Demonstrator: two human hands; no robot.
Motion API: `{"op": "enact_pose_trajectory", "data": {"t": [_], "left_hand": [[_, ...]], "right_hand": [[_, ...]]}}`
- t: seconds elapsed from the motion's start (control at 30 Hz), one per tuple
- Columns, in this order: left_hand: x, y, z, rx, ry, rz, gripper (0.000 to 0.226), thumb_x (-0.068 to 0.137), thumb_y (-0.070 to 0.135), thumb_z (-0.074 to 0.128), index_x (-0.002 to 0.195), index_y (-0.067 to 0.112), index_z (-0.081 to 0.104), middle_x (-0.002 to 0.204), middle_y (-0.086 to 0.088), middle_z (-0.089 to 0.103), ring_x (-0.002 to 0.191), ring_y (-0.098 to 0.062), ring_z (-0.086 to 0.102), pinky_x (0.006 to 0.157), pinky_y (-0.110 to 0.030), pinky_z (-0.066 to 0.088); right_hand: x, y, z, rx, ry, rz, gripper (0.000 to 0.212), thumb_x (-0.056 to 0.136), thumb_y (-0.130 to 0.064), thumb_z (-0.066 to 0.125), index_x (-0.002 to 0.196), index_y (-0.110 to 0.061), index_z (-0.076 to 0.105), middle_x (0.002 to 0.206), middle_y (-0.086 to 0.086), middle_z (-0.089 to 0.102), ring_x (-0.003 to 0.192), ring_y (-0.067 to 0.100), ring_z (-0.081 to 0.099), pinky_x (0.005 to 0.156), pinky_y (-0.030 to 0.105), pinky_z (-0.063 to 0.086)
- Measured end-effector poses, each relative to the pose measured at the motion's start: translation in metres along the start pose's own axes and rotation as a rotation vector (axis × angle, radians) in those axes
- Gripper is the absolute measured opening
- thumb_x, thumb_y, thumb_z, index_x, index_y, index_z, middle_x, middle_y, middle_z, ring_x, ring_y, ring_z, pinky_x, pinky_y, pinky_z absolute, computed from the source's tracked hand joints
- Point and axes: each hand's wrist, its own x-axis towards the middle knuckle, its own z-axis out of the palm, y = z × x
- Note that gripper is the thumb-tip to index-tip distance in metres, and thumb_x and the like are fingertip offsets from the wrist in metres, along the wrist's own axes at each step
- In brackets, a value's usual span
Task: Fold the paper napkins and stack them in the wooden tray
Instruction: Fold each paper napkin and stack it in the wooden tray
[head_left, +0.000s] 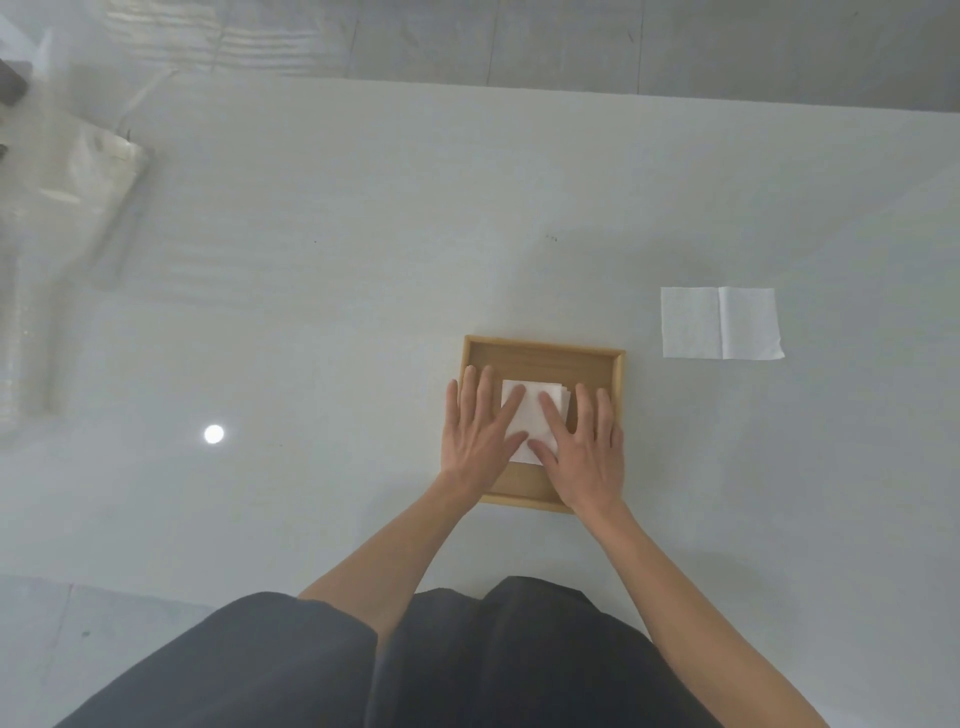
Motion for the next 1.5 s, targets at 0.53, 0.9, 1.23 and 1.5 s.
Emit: {"op": "enact_pose_trajectory", "data": {"t": [0.53,0.9,1.23,1.5], "left_hand": [[0.096,0.142,-0.046,-0.600,0.013,-0.019,0.015,0.095,0.006,0.051,0.105,0.008,0.062,0.101,-0.010,0.061,0.092,-0.030,0.053,0.078,-0.040,0.048],[0.216,0.227,-0.037,-0.354,-0.052,-0.394,0.033,0.098,0.031,0.057,0.122,0.009,0.049,0.122,-0.012,0.053,0.114,-0.031,0.052,0.089,-0.041,0.047],[0.229,0.239,-0.032,-0.391,-0.104,-0.463,0.014,0.098,0.010,0.048,0.109,0.011,0.056,0.111,-0.008,0.062,0.107,-0.031,0.055,0.086,-0.038,0.043],[0.206,0.233,-0.056,-0.888,-0.039,-0.403,0.005,0.091,0.009,0.047,0.091,0.011,0.042,0.090,-0.006,0.050,0.080,-0.027,0.048,0.070,-0.038,0.040]], "right_hand": [[0.055,0.151,-0.066,0.599,0.376,0.525,0.014,0.094,-0.017,0.062,0.103,-0.013,0.072,0.098,0.005,0.074,0.097,0.031,0.064,0.077,0.032,0.045],[0.120,0.251,-0.079,0.751,0.337,0.800,0.018,0.093,-0.018,0.062,0.103,-0.011,0.075,0.099,0.009,0.076,0.095,0.031,0.068,0.068,0.028,0.039],[0.128,0.249,-0.069,0.614,0.228,0.774,0.024,0.091,-0.009,0.062,0.114,-0.009,0.062,0.110,0.012,0.069,0.107,0.038,0.057,0.077,0.038,0.044],[0.112,0.252,-0.085,0.726,0.233,0.702,0.017,0.088,-0.008,0.058,0.103,-0.007,0.066,0.108,0.016,0.067,0.106,0.039,0.059,0.084,0.035,0.041]]}}
